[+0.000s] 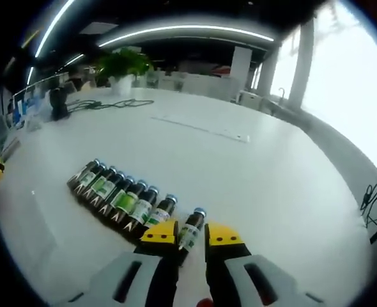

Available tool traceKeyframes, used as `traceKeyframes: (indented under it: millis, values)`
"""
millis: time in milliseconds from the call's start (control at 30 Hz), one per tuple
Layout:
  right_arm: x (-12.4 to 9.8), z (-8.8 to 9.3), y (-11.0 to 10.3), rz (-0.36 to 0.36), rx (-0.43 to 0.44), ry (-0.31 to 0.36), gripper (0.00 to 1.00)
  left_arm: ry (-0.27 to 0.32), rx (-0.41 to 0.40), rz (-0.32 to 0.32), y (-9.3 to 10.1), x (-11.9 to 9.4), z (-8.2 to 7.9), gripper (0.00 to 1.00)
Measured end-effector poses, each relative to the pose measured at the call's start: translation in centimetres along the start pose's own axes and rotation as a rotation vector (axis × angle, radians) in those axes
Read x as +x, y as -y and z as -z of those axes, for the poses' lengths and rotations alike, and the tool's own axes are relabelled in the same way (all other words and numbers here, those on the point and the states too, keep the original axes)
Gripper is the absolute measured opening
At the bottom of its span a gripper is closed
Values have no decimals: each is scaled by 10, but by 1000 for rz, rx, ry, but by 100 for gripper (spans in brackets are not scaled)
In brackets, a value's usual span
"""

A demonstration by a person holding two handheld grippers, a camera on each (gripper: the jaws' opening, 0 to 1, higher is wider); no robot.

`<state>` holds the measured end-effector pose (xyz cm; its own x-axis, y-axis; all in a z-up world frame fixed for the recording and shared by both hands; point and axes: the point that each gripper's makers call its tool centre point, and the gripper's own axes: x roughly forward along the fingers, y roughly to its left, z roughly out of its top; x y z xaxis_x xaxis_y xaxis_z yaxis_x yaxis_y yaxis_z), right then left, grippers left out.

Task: Grip medicine bottles put into box

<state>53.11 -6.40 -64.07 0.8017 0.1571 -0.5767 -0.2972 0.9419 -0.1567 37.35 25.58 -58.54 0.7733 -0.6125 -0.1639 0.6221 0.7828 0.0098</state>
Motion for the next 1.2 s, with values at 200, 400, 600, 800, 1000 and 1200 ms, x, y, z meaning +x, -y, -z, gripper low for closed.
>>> traceKeyframes:
  millis: [200,400,600,800,1000,1200]
  values:
    - [3,1,-3,-1,-9,-7,12,2,-1,-5,-2,-1,-1,0]
    - [6,3,-5,-13,-4,-16,11,1,3,-4,-1,-1,-1,0]
    - [7,4,-9,-23,-2,-22,9,2,1,-5,-1,-1,-1,0]
    - [6,5,-9,-31,0,-20,8,1,6,-3,0,0,-1,0]
    - [5,5,-8,-35,5,-23,7,4,5,-8,-2,-1,-2,0]
    - [1,3,-2,-22,21,-3,7,0,5,-7,-2,-1,-1,0]
